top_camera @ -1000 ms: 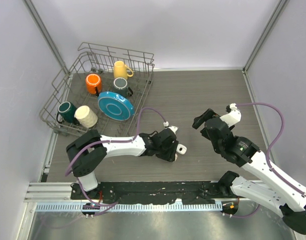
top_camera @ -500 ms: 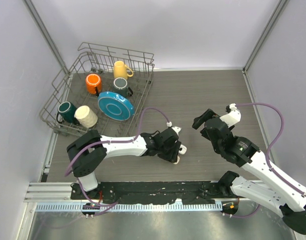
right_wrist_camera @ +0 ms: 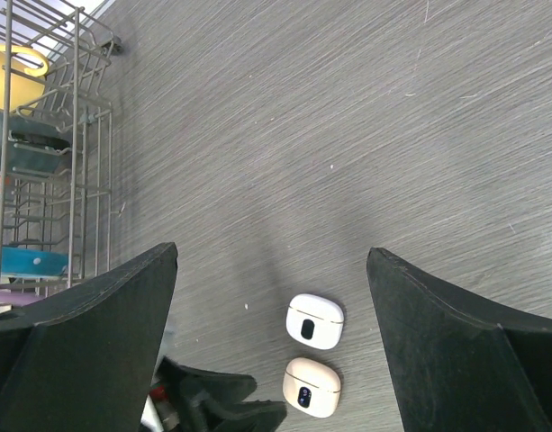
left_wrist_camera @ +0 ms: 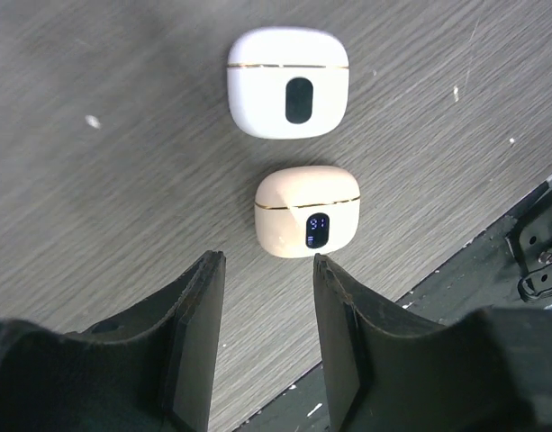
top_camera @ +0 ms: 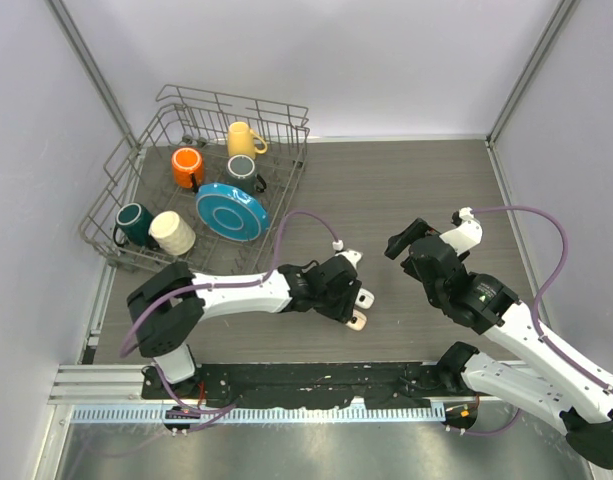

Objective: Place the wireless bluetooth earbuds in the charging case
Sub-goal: Reset both arms

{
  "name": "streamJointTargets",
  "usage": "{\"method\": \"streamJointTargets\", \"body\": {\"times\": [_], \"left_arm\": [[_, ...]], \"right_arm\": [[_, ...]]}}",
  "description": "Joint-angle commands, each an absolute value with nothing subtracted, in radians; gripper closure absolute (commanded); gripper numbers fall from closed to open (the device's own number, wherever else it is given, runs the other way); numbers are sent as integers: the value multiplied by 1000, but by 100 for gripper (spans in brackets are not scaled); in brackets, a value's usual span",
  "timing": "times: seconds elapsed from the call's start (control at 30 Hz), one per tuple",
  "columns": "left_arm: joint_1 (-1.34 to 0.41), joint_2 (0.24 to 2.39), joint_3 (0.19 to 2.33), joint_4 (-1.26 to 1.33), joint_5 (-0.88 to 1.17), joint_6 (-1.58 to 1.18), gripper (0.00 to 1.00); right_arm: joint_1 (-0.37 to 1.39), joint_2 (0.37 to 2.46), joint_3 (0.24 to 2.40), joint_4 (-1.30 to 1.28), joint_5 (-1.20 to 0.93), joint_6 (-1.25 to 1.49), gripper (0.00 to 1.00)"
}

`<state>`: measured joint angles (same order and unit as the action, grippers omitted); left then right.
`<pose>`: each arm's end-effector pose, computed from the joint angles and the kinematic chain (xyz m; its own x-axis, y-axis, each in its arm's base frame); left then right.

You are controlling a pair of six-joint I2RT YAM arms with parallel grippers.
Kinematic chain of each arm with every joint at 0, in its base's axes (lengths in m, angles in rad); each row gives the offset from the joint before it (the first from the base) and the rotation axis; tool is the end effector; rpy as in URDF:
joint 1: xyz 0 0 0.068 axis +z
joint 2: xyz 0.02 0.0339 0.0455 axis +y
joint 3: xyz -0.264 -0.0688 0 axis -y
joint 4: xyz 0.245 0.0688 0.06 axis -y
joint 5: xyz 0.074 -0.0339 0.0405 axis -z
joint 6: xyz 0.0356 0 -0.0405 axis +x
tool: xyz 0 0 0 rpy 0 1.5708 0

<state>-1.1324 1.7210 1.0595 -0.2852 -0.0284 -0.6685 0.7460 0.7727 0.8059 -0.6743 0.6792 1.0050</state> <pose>0.1511 -0.3198 0.1824 -0.8269 0.3043 -0.4729 0.4912 0.8002 -0.3441 0.1293 0.0890 0.3051 -0.3691 0.5532 -0.7468 0.2859 0.8322 0.4751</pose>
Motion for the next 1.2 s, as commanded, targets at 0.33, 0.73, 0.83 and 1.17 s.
{"method": "streamJointTargets", "body": {"times": [0.33, 0.73, 0.83, 1.17], "left_arm": [[-1135, 1227, 925, -167, -356, -437, 27], [-1098, 965, 936, -344, -570, -426, 0], [-1053, 872, 904, -339, -563, -445, 0], [-793, 827, 920, -443, -318, -474, 0]], "right_arm": [[739, 778, 810, -641, 712, 996, 9], [736, 850, 802, -598, 669, 973, 9], [736, 862, 796, -572, 647, 956, 8], [736, 891, 775, -439, 525, 776, 9]]}}
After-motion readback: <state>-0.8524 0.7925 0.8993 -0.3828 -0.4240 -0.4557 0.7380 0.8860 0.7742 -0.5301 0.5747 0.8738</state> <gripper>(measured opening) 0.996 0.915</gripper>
